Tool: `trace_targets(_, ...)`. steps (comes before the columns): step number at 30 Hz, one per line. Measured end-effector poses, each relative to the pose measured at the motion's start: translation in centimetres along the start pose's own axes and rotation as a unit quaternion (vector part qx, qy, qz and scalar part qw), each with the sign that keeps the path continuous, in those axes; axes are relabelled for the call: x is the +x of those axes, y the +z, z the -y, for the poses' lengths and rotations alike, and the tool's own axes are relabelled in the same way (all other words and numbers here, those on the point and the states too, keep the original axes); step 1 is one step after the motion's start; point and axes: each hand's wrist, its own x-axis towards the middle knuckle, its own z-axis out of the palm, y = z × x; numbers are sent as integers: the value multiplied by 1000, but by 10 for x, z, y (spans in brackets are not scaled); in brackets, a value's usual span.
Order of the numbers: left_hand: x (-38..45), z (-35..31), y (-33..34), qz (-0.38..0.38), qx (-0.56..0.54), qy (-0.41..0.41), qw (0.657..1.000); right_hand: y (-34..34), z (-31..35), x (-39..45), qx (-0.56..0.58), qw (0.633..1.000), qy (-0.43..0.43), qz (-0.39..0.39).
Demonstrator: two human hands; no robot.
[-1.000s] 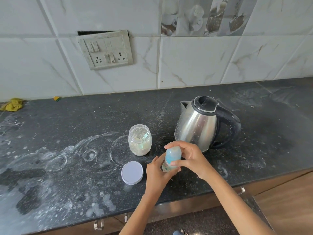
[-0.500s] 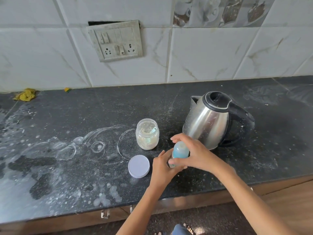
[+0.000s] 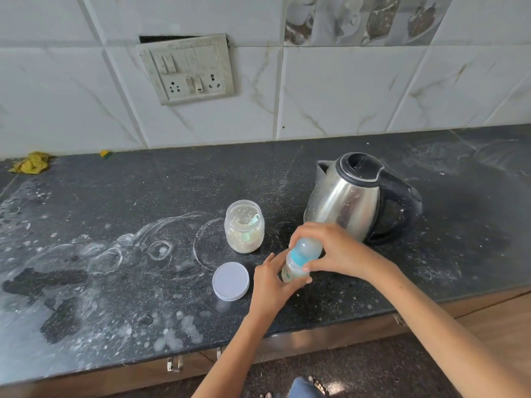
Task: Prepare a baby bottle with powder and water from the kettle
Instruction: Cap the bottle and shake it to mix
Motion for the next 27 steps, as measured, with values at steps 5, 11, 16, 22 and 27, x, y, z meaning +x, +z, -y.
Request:
trace_targets(5, 0, -2, 0, -8, 4, -2, 1000, 16, 5, 5, -87, 996, 25, 11)
trace_targets(11, -2, -7, -1, -6, -7, -6, 1000, 34, 39, 20, -318, 933, 162, -43)
trace_targets(16, -1, -6, -2, -5, -4, 6, 1000, 14, 26, 3, -140, 972, 172, 79)
trace_targets(22, -1, -6, 0, -6, -14, -12, 1000, 22, 18, 2, -162, 973, 141, -87)
trace_targets(27, -1, -6, 0, 4, -14, -14, 1000, 31, 14, 2, -187, 956, 214, -74)
